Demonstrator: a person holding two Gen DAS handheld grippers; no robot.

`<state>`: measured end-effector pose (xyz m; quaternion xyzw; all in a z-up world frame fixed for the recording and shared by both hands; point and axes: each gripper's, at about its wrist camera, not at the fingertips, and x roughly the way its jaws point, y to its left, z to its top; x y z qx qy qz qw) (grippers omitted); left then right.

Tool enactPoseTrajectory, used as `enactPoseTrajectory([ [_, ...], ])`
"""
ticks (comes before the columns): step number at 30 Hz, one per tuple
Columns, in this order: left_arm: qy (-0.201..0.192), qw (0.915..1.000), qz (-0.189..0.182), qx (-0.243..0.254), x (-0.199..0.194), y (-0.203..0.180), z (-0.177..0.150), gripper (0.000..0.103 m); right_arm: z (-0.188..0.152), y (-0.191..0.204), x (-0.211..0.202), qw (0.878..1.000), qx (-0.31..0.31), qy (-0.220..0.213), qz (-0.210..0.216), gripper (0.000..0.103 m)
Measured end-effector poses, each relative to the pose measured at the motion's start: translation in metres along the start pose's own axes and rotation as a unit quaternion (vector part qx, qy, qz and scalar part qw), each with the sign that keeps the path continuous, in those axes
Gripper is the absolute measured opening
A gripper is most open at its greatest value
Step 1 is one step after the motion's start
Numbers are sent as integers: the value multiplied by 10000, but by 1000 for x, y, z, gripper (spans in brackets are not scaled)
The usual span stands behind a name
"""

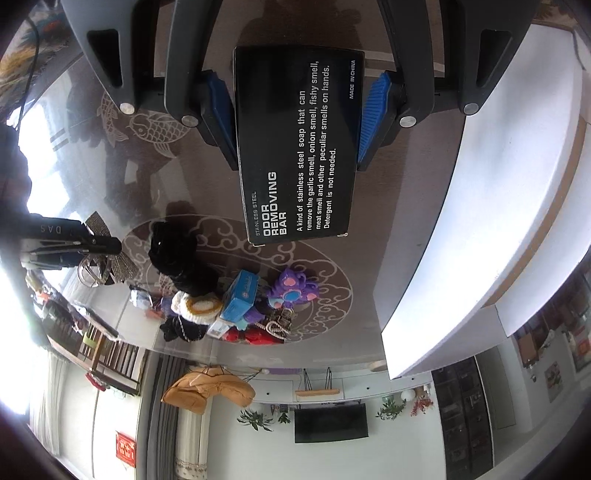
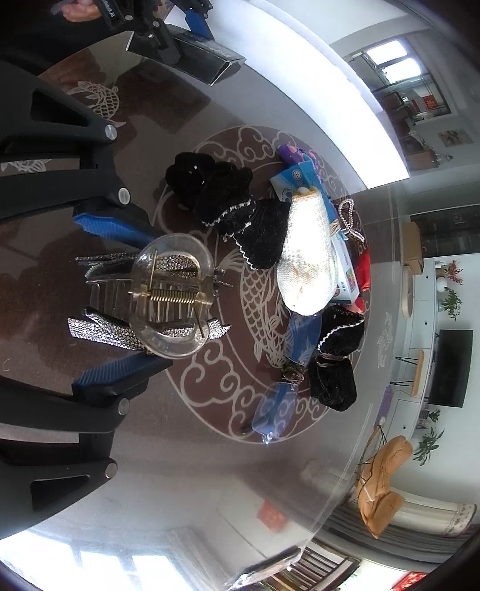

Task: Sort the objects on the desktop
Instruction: 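Close the right tool on the claw clip while the left tool grasps the black box, then carry the clip and box into the cardboard bin and open both tools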

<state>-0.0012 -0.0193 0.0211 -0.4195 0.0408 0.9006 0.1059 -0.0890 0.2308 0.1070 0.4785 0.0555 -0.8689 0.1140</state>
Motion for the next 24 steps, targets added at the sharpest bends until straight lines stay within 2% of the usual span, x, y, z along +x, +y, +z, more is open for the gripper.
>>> enactPoseTrajectory([
  [5, -474, 9971, -240, -540, -47, 24, 20, 59, 11, 3, -44, 9995, -35, -268, 158, 56],
  [9, -794, 9913, -89, -1043, -87, 70, 37, 59, 45, 34, -69, 9966, -223, -529, 590, 56],
  [12, -818, 9855, 241, -1465, -102, 125, 45, 59, 79, 84, -79, 9906, -492, -713, 1057, 56],
  [14, -711, 9816, 697, -1632, -102, 161, 46, 59, 102, 128, -79, 9843, -714, -807, 1399, 56],
  [17, -395, 9732, 1095, -1981, -89, 215, 42, 59, 134, 201, -74, 9712, -1027, -889, 1958, 56],
  [20, -51, 9651, 1316, -2265, -70, 256, 35, 59, 155, 277, -61, 9574, -1453, -941, 2310, 57],
  [24, 356, 9596, 1469, -2371, -41, 283, 29, 59, 169, 357, -26, 9484, -1930, -610, 2439, 57],
])
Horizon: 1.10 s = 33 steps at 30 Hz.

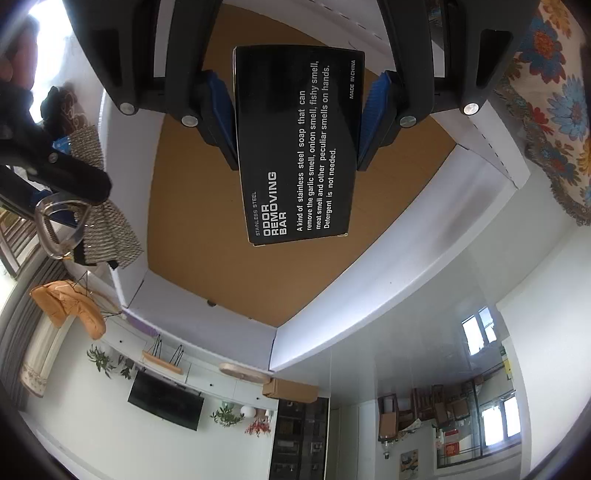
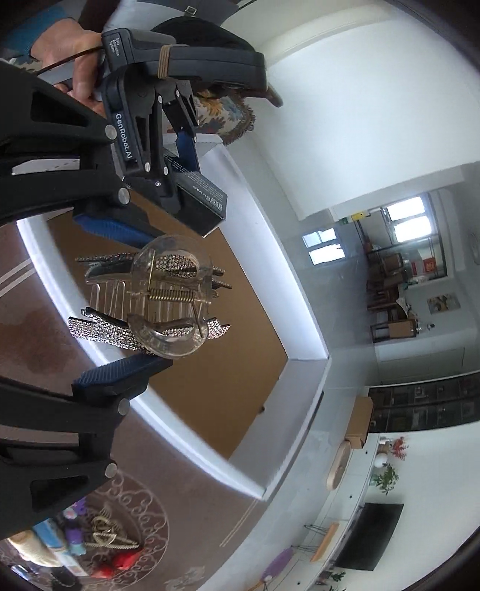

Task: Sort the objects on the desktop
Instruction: 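Carry the clip and box into the cardboard bin and open both tools, then bring both open tools back over the table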

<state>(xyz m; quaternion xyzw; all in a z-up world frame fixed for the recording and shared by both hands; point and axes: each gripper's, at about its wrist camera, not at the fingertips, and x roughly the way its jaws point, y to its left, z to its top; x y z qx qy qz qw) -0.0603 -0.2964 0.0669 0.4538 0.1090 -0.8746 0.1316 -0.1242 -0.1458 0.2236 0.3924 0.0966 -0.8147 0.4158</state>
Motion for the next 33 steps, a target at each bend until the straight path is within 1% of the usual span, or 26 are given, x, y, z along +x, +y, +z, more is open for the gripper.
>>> enactPoseTrajectory([
  [3, 291, 9995, 70, 47, 21, 5, 2, 59, 7, 14, 51, 9987, -112, 494, 20, 57],
  [5, 486, 9987, 163, 34, 32, 5, 1, 60, 6, 18, 75, 9972, -142, 740, 5, 57],
  [6, 513, 9985, 201, 15, 35, 5, 1, 60, 5, 18, 87, 9960, -128, 885, 11, 57],
  [8, 485, 9983, 320, 10, 37, 6, -3, 67, 0, 13, 105, 9931, -29, 1169, 43, 60],
  [9, 432, 9983, 395, 3, 35, 7, -4, 69, 0, 10, 112, 9923, 24, 1233, 62, 63],
  [10, 345, 9985, 416, -6, 33, 7, -5, 71, 0, 9, 112, 9931, -7, 1174, 35, 69],
  [11, 237, 9988, 428, -30, 28, 10, -6, 71, 0, 6, 113, 9935, 9, 1141, 41, 74],
  [12, 114, 9989, 448, -62, 21, 9, -7, 71, 0, 2, 110, 9938, 59, 1107, 104, 82],
  [13, -30, 9990, 433, -94, 11, 9, -8, 71, 0, 0, 104, 9943, 102, 1046, 163, 84],
  [14, -187, 9990, 379, -121, 1, 7, -10, 71, 0, -3, 97, 9953, 121, 946, 196, 84],
  [15, -337, 9989, 283, -132, -11, 0, -12, 71, -3, -3, 81, 9964, 129, 809, 209, 84],
  [18, -826, 9963, -247, -16, -53, -33, -23, 72, -18, -16, 23, 9994, 219, 214, 166, 85],
  [19, -1000, 9940, -448, 66, -67, -48, -27, 76, -28, -23, -1, 9996, 263, -88, 68, 86],
  [20, -1196, 9906, -647, 156, -80, -65, -32, 83, -41, -32, -25, 9986, 313, -430, -67, 88],
  [21, -1403, 9862, -843, 243, -93, -82, -39, 88, -59, -41, -50, 9961, 376, -764, -223, 97],
  [22, -1588, 9813, -1040, 334, -103, -100, -47, 97, -79, -51, -74, 9928, 443, -1030, -421, 103],
  [23, -1719, 9762, -1249, 434, -112, -118, -56, 103, -101, -60, -98, 9889, 516, -1219, -679, 103],
  [24, -1783, 9714, -1468, 544, -117, -137, -64, 103, -122, -73, -116, 9850, 601, -1303, -953, 103],
  [26, -1692, 9637, -1908, 786, -118, -173, -84, 103, -163, -102, -144, 9773, 872, -1233, -1485, 103],
  [27, -1541, 9610, -2099, 931, -111, -191, -92, 103, -186, -118, -156, 9717, 1058, -1176, -1753, 103],
  [28, -1363, 9595, -2213, 1085, -102, -209, -102, 103, -208, -134, -167, 9659, 1243, -1095, -1989, 103],
  [29, -1190, 9596, -2226, 1244, -91, -225, -112, 103, -230, -151, -176, 9597, 1411, -980, -2224, 103],
  [31, -846, 9625, -2098, 1500, -64, -252, -133, 103, -271, -184, -189, 9453, 1756, -637, -2674, 103],
  [33, -512, 9657, -1944, 1645, -33, -269, -145, 103, -304, -212, -194, 9337, 2065, -261, -2914, 103],
])
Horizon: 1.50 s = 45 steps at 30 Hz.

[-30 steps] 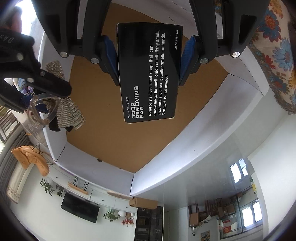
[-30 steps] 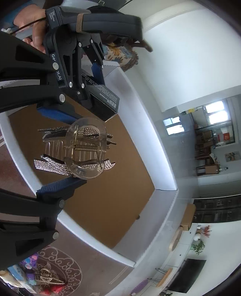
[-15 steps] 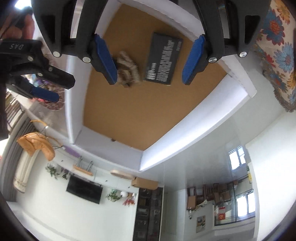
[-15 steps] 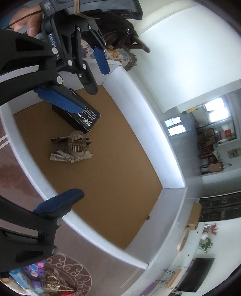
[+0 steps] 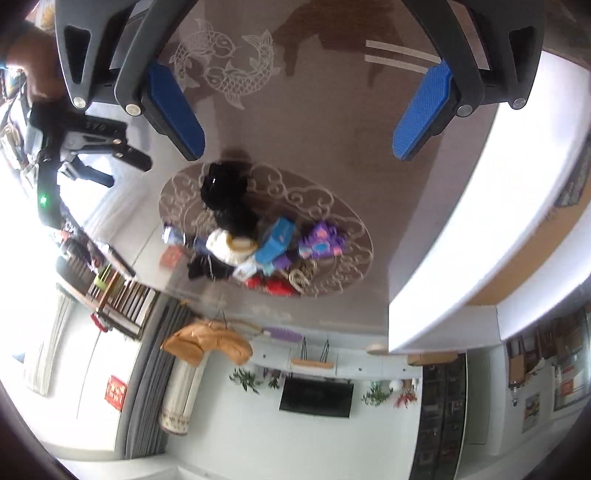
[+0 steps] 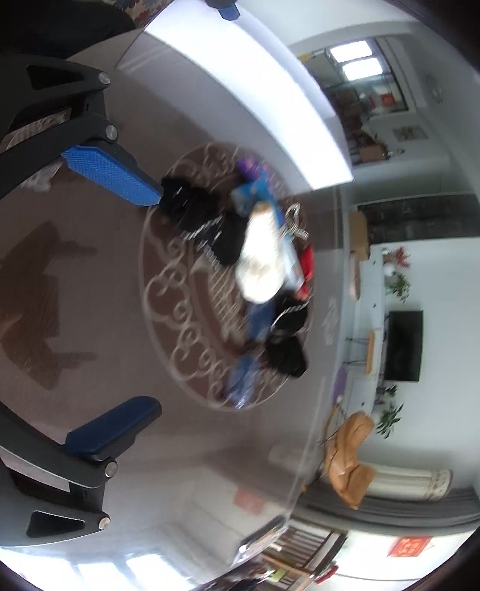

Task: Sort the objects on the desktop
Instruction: 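Bring both open tools back over the table, then move the left tool toward the black fuzzy items while the right tool nears the white knit item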

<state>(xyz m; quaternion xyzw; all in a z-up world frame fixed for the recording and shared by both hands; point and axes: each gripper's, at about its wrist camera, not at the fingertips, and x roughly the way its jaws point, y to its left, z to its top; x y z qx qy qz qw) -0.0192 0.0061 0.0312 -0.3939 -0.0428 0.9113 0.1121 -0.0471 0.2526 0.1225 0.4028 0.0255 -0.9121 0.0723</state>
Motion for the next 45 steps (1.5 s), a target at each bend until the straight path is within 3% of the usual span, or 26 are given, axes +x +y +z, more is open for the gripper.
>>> enactPoseTrajectory([
  [5, 519, 9978, 414, 91, 46, -5, -24, 103, -26, -34, 28, 9979, 187, 580, -238, 103],
  [11, 520, 9941, 934, 203, 62, 3, -26, 103, -19, -27, 42, 9977, 107, 636, -225, 103],
  [17, 696, 9951, 696, -38, 72, 12, -23, 103, -16, -28, 42, 9976, 118, 637, -240, 103],
  [24, 764, 9922, 966, 213, 81, 6, -18, 103, -19, -27, 42, 9977, 113, 629, -243, 103],
  [45, 714, 9931, 912, 205, 72, 8, -23, 103, -20, -26, 42, 9977, 109, 624, -245, 103],
])
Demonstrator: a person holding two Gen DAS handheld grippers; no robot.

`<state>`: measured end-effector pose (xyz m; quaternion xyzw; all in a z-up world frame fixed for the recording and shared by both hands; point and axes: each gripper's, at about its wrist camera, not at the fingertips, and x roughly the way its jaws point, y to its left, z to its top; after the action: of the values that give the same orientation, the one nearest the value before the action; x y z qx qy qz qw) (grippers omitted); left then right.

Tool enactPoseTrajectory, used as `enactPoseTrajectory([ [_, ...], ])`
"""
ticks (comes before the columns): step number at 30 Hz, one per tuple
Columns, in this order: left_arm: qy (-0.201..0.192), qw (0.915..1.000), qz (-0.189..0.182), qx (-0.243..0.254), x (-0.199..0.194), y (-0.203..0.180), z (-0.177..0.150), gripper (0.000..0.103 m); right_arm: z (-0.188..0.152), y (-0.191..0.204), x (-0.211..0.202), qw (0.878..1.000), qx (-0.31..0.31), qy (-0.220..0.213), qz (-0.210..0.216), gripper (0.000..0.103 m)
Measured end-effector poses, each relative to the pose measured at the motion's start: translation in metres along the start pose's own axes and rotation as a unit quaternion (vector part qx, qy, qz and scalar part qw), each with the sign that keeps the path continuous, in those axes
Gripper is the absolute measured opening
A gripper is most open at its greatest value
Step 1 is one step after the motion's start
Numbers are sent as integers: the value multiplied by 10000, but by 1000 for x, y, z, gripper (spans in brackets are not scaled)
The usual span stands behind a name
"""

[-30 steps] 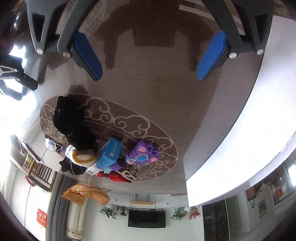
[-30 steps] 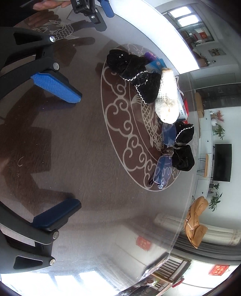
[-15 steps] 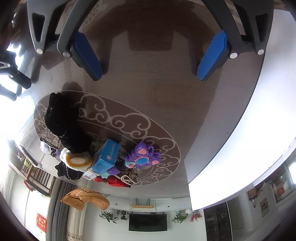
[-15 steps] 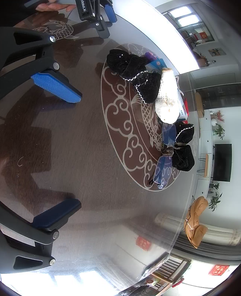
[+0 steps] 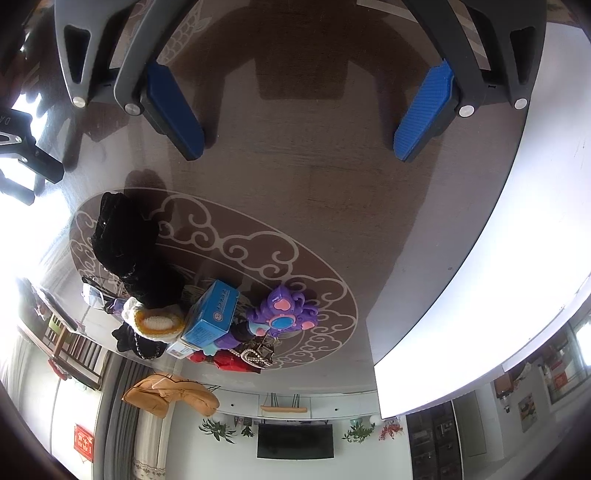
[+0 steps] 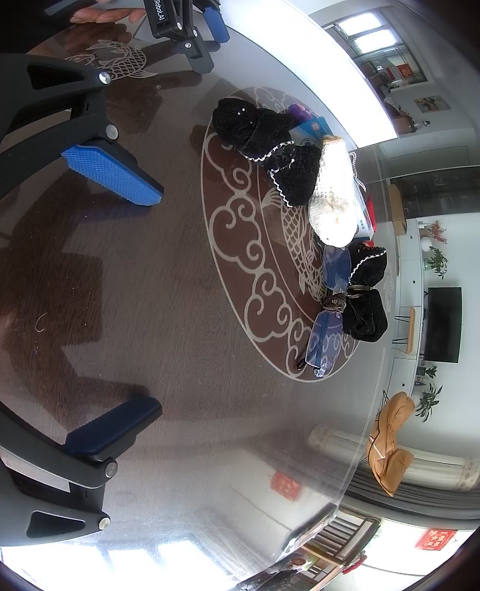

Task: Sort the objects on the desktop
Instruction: 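Move the left tool toward the black fuzzy items while the right tool nears the white knit item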

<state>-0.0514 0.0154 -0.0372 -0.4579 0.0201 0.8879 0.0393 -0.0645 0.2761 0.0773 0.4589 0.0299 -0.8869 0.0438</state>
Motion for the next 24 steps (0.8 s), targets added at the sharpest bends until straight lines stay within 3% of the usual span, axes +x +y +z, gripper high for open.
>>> enactPoseTrajectory([
  [18, -4, 10000, 15, -5, 0, 0, 0, 103, 0, 1, 1, 10000, -29, 22, 9, 103],
  [22, -4, 10000, 14, -6, 0, 0, 0, 103, 23, -2, 12, 9998, 78, 44, -153, 103],
  [24, -3, 10000, 14, -7, 0, 0, 0, 103, 47, -4, 21, 9997, 240, 11, 25, 103],
])
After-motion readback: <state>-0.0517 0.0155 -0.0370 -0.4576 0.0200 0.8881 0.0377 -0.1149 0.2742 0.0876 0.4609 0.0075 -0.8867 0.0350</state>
